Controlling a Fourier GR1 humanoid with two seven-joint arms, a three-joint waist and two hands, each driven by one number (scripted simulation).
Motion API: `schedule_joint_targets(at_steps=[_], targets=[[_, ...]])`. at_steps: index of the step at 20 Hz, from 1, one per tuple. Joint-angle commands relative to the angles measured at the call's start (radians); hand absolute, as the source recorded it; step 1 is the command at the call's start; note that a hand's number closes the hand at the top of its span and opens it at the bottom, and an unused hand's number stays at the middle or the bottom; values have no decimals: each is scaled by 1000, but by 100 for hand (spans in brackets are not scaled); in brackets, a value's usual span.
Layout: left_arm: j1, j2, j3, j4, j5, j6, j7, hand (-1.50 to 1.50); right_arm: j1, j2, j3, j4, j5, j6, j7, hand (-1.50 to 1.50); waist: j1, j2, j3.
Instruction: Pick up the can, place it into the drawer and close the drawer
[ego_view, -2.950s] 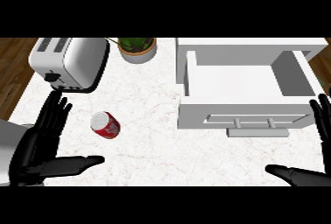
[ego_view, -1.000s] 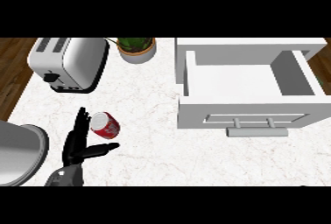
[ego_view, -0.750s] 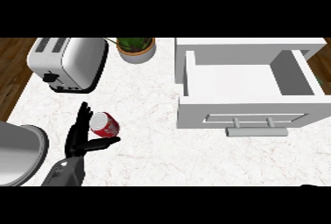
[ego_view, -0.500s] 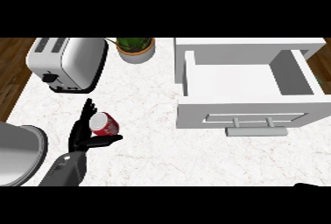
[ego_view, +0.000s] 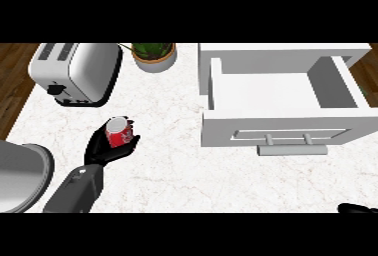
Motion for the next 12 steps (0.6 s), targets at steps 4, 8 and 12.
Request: schedule_joint_targets(at_steps=[4,8,12], targets=[[-71,-30,0,29,5,-13,-28,150,-78,-7,15,13,30,-37,41,-150,3,1,0],[-86,-85,2,13,13,70,-30,150,-23,28,63,-89,71,-47,78,-150,3,-1,0],[-108,-69,22,-1,43,65,-1,150,-6,-8,-21,-65,-10,-6,45,-150,3,-2,1]])
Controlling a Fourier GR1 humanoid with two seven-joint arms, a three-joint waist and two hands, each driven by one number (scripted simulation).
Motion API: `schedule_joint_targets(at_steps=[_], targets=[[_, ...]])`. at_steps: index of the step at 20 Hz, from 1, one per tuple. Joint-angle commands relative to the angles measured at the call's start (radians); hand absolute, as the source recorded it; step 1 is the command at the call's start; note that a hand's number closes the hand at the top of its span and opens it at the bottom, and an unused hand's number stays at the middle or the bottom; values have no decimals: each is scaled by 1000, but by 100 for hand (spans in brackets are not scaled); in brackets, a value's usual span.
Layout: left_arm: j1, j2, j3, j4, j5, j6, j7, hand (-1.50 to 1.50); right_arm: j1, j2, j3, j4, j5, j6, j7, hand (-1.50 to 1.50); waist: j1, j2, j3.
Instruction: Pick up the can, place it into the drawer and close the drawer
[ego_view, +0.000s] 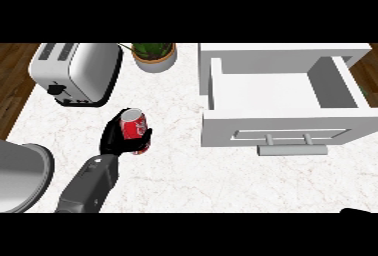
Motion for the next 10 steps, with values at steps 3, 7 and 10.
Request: schedule_joint_targets(at_steps=[3,7,10], targets=[[-33,-36,7,-15,18,32,-21,150,-130,-44,-15,52,7,-45,58,-150,4,1,0],[-112,-50,-7,-114,40,56,130,150,-29,4,4,6,31,-18,-8,-150,5,-2,1],[-41,-66,-74,-279,27,41,251,150,-21,9,-4,25,52,-25,-25,-150,21,-9,2]])
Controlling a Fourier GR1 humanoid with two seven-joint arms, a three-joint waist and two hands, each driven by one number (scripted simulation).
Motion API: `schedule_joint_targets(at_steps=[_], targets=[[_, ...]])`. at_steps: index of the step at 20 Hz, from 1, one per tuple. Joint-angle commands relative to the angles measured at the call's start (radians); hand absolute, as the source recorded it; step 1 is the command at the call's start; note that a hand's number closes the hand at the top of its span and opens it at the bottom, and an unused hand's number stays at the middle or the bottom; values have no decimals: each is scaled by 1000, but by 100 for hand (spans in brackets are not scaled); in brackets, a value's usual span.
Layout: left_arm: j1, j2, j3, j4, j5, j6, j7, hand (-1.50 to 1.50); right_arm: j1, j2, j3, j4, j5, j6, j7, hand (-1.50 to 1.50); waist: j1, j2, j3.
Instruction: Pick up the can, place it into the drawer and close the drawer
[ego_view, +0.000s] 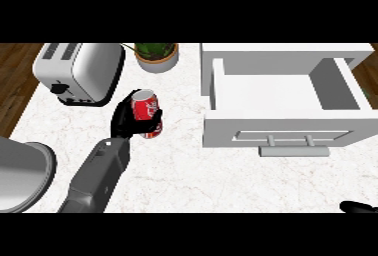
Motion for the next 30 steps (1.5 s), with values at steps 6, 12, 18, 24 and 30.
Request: schedule_joint_targets(at_steps=[6,12,18,24,30], targets=[[-86,-33,-153,-295,35,105,304,150,-4,-17,-15,-33,-19,4,37,-150,8,-8,1],[-128,-33,-293,-493,111,217,481,150,17,-48,-88,4,-84,40,3,-150,-3,-6,1],[-277,-34,-348,-604,99,348,705,150,-38,-24,-29,19,-3,-5,13,-150,-2,-2,0],[-468,-34,-331,-499,79,374,785,150,-22,14,12,-33,32,-31,39,-150,-13,3,0],[-634,-34,-343,-311,159,410,749,150,-16,43,78,-36,87,-30,12,-150,-33,9,1]])
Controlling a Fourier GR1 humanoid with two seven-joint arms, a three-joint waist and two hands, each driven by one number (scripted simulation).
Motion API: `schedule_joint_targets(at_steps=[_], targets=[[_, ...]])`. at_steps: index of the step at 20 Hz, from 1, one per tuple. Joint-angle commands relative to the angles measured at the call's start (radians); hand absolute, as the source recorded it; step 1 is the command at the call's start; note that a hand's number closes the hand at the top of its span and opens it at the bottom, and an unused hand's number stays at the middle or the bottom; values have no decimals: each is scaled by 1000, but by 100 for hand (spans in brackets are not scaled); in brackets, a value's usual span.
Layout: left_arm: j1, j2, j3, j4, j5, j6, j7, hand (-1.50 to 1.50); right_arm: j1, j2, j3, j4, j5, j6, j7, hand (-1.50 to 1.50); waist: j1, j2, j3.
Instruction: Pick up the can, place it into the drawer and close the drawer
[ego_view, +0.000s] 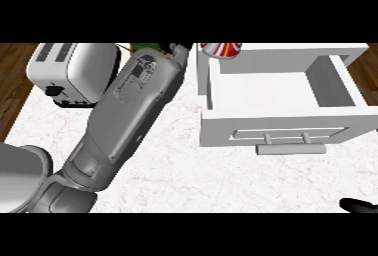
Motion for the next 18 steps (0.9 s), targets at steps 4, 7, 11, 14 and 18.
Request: schedule_joint_targets(at_steps=[4,7,11,14,18], targets=[[-187,0,-18,226,68,35,-17,150,-50,-41,-22,-5,-26,-2,57,-150,-19,6,0],[-269,0,-72,259,96,67,34,150,-88,-67,-51,80,-47,17,3,-150,-23,7,1],[-308,0,-62,365,121,60,-33,150,-100,-76,-66,16,-80,-4,81,-150,-35,10,1],[-339,0,-144,374,185,111,-4,150,-83,-20,18,-15,-6,-27,65,-150,-45,9,1],[-339,0,-172,451,184,148,-91,150,-82,-53,8,-24,-17,-5,88,-150,-73,18,2]])
